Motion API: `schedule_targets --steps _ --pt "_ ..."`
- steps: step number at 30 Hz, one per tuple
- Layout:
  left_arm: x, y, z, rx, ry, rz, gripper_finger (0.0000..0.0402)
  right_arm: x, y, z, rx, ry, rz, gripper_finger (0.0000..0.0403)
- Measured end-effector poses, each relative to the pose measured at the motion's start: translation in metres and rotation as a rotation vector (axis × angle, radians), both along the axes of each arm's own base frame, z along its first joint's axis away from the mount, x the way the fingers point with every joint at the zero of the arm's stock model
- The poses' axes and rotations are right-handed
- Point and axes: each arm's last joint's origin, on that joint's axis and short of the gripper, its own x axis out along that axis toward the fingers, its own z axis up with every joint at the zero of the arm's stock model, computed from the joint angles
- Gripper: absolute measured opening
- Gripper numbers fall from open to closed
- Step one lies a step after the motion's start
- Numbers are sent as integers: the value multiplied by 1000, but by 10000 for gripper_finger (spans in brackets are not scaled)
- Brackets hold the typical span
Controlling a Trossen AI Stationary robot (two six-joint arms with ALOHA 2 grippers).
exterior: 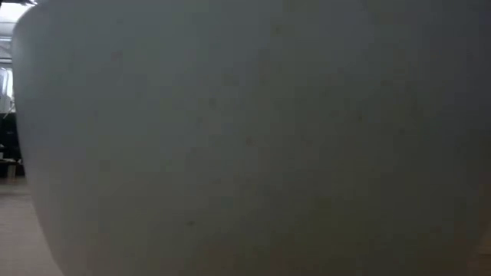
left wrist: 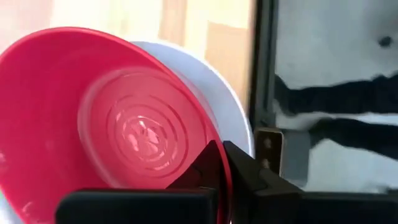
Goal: Nest bowls inside each other
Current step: Put the red bowl on the blue bowl, then put the green bowl on the red bowl
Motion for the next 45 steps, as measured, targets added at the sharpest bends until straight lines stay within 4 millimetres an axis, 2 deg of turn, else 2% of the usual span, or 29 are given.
schedule_targets --steps 3,6,11,15,18,20,22,24,27,30,35,37,41,45 --pt "1 -3 -5 -32 29 -23 25 -4 0 1 2 -9 -3 153" --pt "1 -3 -9 -48 46 -14 62 -7 0 2 3 -16 -2 153" --pt "2 -2 -8 -71 52 23 127 -11 1 3 7 -23 12 153" --pt "4 0 1 -61 25 45 153 -12 2 3 10 -22 21 153" --pt "-3 7 -4 -5 117 97 139 -12 2 3 10 -22 23 153" --pt "-6 9 -8 39 152 91 99 -12 2 3 10 -21 23 153" --pt "-5 8 -7 41 139 58 41 -12 2 3 11 -21 23 153" --pt "-3 6 -6 25 116 18 14 -12 2 3 10 -21 23 153" --pt "2 2 0 -24 56 4 23 -12 2 3 9 -22 23 153" --pt "6 0 15 -36 -4 20 46 -12 2 3 9 -21 23 153" --pt "10 11 44 97 -115 92 79 -12 2 3 6 -23 24 153" --pt "12 19 47 117 -112 98 88 -12 2 3 6 -23 24 153" --pt "13 43 39 227 -21 186 91 -12 3 3 5 -23 26 153" --pt "29 83 33 257 20 254 87 -13 4 3 -2 -27 34 153"
